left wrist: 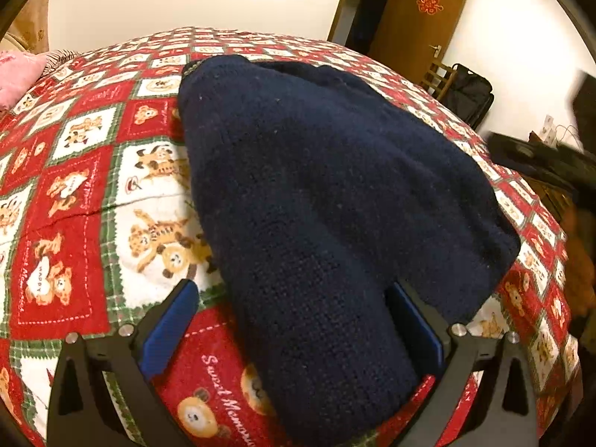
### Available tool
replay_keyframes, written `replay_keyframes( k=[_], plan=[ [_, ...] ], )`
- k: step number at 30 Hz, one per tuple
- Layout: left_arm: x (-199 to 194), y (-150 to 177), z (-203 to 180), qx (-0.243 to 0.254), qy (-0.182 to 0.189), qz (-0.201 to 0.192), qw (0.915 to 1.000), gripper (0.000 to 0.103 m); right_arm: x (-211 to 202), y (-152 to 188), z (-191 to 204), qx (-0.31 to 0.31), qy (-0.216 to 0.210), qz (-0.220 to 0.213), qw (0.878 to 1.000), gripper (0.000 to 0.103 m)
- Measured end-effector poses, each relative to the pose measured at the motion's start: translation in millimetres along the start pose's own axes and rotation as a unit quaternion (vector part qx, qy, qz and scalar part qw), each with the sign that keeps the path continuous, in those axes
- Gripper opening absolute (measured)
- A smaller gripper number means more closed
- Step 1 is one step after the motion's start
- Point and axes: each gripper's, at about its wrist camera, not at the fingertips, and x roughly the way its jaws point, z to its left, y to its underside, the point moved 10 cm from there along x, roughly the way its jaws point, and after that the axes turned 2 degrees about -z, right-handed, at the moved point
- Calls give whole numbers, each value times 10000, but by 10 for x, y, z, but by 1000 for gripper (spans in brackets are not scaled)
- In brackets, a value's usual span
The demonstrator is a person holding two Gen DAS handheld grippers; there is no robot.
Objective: Fold small clothes
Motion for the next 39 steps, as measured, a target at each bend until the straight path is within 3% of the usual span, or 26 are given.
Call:
replay_keyframes(
  k=[1, 4, 7, 13, 15, 18, 23, 30, 35, 39],
  plan=[
    [-1, -4, -1, -12, 15, -4, 10000, 103, 131, 14, -25, 125, -25, 172, 9998, 23],
    [-9, -9, 3, -50, 60, -34, 10000, 103, 355, 108, -173, 217, 240, 336, 9989, 21],
    [-37, -1, 3, -69, 81, -69, 9999, 103, 369, 137, -258, 561, -50, 362, 9978, 21],
    [-333, -40, 151, -592, 187, -385, 9973, 103, 242, 157, -384, 842, -704, 354, 9933, 48],
    [-462, -91, 213, -739, 312, -506, 9955, 103, 191, 133, -401, 792, -821, 275, 9931, 48],
    [-573, -238, 384, -801, 40, -687, 9944, 103, 150, 34, -401, 710, -784, 91, 9943, 48],
    [-437, -528, 470, -634, -276, -644, 9955, 103, 224, -157, -285, 544, -843, 127, 9949, 52],
    [-31, -669, 357, -557, -159, -339, 9977, 103, 647, -156, -227, 524, -792, 712, 9929, 56],
    [235, -603, 369, -745, 132, -62, 9971, 103, 811, -100, -341, 1172, -1407, 815, 9797, 57],
    [252, -567, 375, -848, 468, -21, 9953, 103, 824, -102, -344, 1035, -1546, 777, 9795, 57]
  ],
)
